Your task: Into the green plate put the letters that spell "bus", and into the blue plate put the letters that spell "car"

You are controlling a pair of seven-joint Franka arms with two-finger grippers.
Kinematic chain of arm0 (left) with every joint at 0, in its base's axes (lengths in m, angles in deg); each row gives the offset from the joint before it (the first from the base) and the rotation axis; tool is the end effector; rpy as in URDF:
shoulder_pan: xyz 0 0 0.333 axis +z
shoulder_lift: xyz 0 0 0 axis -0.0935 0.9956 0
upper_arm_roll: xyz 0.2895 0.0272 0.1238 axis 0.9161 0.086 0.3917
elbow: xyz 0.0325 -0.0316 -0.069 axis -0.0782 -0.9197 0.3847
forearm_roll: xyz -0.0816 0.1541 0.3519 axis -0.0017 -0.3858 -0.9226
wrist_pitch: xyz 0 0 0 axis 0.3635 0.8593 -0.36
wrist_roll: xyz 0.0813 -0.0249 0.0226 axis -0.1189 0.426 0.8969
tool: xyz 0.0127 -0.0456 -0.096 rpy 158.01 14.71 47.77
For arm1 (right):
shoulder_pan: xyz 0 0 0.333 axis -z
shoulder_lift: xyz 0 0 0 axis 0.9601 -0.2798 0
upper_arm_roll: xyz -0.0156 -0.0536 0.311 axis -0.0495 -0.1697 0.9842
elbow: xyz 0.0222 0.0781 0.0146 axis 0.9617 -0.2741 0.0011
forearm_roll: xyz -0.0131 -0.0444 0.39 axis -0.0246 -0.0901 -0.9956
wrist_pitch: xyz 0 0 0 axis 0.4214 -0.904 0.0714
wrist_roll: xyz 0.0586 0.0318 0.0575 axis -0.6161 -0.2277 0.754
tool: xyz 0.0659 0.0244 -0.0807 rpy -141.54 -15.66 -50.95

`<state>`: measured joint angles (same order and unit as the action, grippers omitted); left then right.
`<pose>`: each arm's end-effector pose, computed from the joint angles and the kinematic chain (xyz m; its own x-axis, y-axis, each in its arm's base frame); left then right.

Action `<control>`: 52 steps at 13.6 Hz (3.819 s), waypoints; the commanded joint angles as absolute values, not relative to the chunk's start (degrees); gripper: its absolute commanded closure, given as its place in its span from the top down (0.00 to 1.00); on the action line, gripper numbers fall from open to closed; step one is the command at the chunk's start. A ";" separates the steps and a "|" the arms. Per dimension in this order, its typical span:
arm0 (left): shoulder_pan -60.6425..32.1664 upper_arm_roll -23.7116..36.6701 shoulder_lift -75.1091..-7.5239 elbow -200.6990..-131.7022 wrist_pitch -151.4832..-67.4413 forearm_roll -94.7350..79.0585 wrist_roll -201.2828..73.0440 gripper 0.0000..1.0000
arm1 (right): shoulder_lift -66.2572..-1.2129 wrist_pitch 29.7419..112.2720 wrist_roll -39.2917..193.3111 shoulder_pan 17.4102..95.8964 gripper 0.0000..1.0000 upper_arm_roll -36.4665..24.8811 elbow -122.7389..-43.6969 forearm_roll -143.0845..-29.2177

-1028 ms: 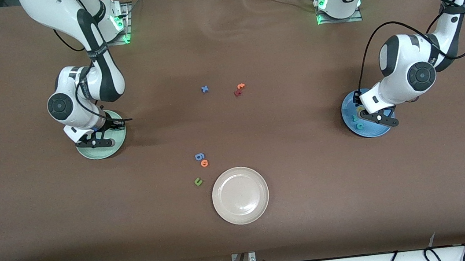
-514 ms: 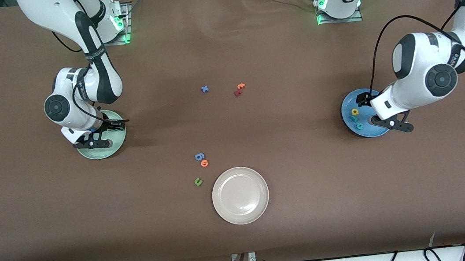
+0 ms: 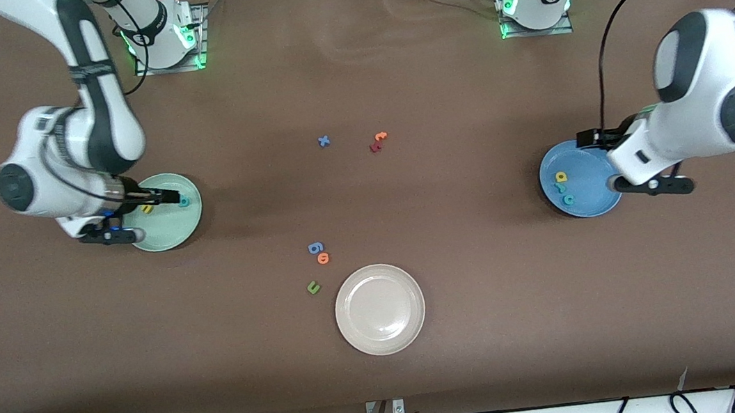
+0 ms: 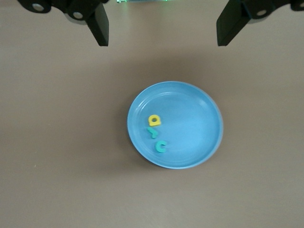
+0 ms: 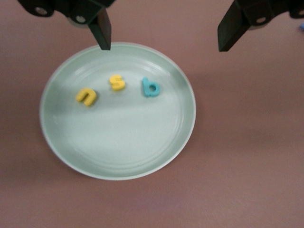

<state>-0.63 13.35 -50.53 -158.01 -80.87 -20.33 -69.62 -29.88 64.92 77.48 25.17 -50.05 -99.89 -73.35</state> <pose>0.6040 -0.0522 0.4470 0.9394 -0.1015 -0.3273 -0.1102 -0.9939 -0.0081 0.5552 0.0315 0.3157 0.9479 -0.1176 -0.2962 -0.1543 -0.9826 -0.1036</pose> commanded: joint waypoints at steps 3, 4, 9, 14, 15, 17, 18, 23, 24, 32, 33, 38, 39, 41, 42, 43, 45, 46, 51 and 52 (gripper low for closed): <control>4.11 13.29 -55.50 -154.29 -77.64 -21.14 -68.20 1.00 | -30.66 46.21 78.04 25.85 0.99 -53.95 -81.09 -65.75; 4.39 13.29 -56.21 -154.29 -76.77 -21.14 -68.46 1.00 | -30.66 44.09 77.96 26.03 0.99 -54.65 -77.92 -65.74; 4.39 13.81 -59.62 -154.37 -77.37 -20.61 -68.28 1.00 | -30.84 35.82 77.42 26.29 0.99 -55.28 -65.59 -65.65; -3.07 22.16 -62.89 -157.01 -77.81 -19.29 -68.72 1.00 | -31.98 36.77 76.81 25.68 0.99 -54.84 -65.67 -65.39; -3.51 22.17 -63.50 -157.89 -78.34 -19.29 -68.99 1.00 | -31.98 36.86 76.72 25.59 0.99 -54.84 -65.67 -65.39; -5.09 24.26 -64.30 -159.03 -78.96 -18.59 -69.08 1.00 | -31.98 36.86 76.90 25.76 0.99 -54.84 -65.50 -65.48; -6.49 26.45 -64.39 -159.30 -78.96 -16.76 -69.77 1.00 | -32.07 36.95 76.81 26.02 0.99 -54.75 -65.49 -65.39; -6.24 26.65 -63.60 -158.51 -78.52 -16.65 -70.75 1.00 | -31.89 36.25 76.99 39.18 0.99 -41.94 -61.91 -63.91; -6.16 26.74 -63.60 -158.16 -78.43 -16.65 -70.83 1.00 | -31.89 36.16 76.99 41.47 0.99 -38.96 -61.46 -62.24; -6.15 26.74 -63.51 -157.81 -78.34 -16.74 -70.83 1.00 | -27.59 36.42 74.01 68.71 0.99 -5.13 -61.45 -49.59; -6.24 26.74 -63.34 -157.81 -78.34 -16.74 -70.83 1.00 | -27.15 36.51 72.43 69.44 0.99 -3.78 -61.80 -48.79; -6.24 26.74 -62.98 -157.81 -78.34 -16.74 -70.83 1.00 | -22.15 41.67 71.19 69.53 0.99 -3.68 -69.68 -48.87; -6.24 26.74 -62.98 -157.81 -78.34 -16.74 -70.83 1.00 | -21.35 42.83 71.19 69.53 0.99 -3.68 -71.19 -48.87; -6.24 26.74 -62.98 -157.81 -78.34 -16.74 -70.83 1.00 | -21.17 43.10 71.19 69.53 0.99 -3.68 -71.47 -48.87; -6.24 26.74 -62.98 -157.72 -78.34 -16.74 -70.83 1.00 | -20.73 43.71 71.19 69.53 0.99 -3.68 -72.17 -48.87; -6.24 26.74 -62.98 -157.81 -78.34 -16.66 -70.83 1.00 | -19.77 45.02 71.19 69.53 0.99 -3.68 -73.83 -48.87; -6.24 26.74 -62.90 -157.81 -78.34 -16.74 -70.83 1.00 | -17.23 48.10 71.19 69.53 0.99 -3.68 -78.04 -48.87; -6.24 26.74 -62.98 -157.72 -78.34 -16.66 -70.83 1.00 | -16.87 48.55 71.27 69.45 1.00 -3.68 -78.58 -48.87; -6.24 26.74 -62.90 -157.72 -78.34 -16.57 -70.75 1.00 | -17.83 48.46 71.19 68.92 1.00 -3.68 -78.06 -48.78; -6.24 26.74 -62.89 -157.72 -78.34 -16.65 -70.75 1.00 | -17.83 48.29 71.19 68.92 1.00 -3.60 -77.98 -48.78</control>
<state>-5.85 26.14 -62.72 -157.77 -78.10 -17.66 -69.66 -19.38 47.52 71.98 68.52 -4.41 -76.15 -49.83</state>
